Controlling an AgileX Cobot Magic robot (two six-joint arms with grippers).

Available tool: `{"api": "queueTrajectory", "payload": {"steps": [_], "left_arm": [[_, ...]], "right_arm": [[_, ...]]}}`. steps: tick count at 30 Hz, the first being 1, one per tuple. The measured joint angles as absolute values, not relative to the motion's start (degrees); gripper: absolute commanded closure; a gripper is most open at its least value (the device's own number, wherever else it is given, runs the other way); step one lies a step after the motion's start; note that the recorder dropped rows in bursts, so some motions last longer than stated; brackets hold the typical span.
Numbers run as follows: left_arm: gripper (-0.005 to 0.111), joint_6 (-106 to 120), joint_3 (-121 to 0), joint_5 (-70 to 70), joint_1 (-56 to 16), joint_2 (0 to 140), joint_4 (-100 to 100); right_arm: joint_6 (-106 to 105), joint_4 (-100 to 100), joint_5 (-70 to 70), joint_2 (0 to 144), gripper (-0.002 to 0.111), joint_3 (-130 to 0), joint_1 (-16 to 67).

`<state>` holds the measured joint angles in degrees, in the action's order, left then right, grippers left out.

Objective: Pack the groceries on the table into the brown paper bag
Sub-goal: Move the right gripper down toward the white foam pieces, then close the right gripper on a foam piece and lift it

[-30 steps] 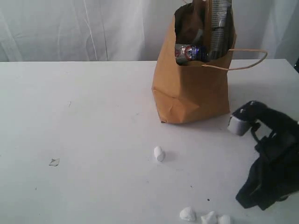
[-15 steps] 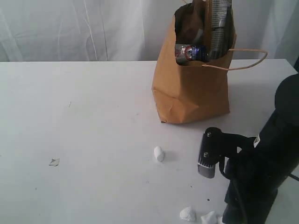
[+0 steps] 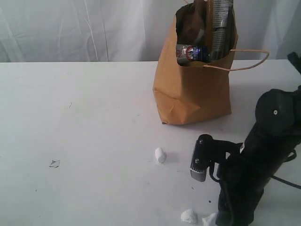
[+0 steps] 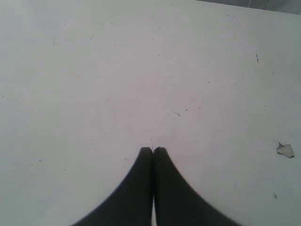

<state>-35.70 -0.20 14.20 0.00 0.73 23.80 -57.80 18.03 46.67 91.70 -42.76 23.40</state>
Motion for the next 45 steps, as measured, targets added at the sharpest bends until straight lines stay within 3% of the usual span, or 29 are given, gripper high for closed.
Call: {"api": "queueTrajectory", "payload": {"steps": [6, 17, 21, 24, 38, 45], "left_arm": [[0.107, -35.7, -0.2, 14.2, 0.0, 0.7, 23.8], [0.107, -35.7, -0.2, 14.2, 0.0, 0.7, 23.8], [0.107, -35.7, -0.2, 14.2, 0.0, 0.7, 23.8], [0.107, -35.7, -0.2, 14.2, 0.0, 0.7, 23.8], [0.107, -35.7, -0.2, 14.2, 0.0, 0.7, 23.8], [0.107, -35.7, -0.2, 14.2, 0.0, 0.7, 23.8]], "right_arm": [[-59.5, 17.7, 45.6, 93.5, 0.052, -42.8, 23.4], [-61.0, 17.2, 46.3, 94.2, 0.070, -42.8, 23.4], [-61.0, 17.2, 48.1, 94.3, 0.088, -42.8, 23.4], [-61.0, 17.2, 48.9, 94.3, 0.107, -42.8, 23.4], [-55.8, 17.5, 49.3, 87.4, 0.108, -42.9, 23.4], [-41.5, 12.1, 58.8, 80.3, 0.108, -49.1, 23.3]]}}
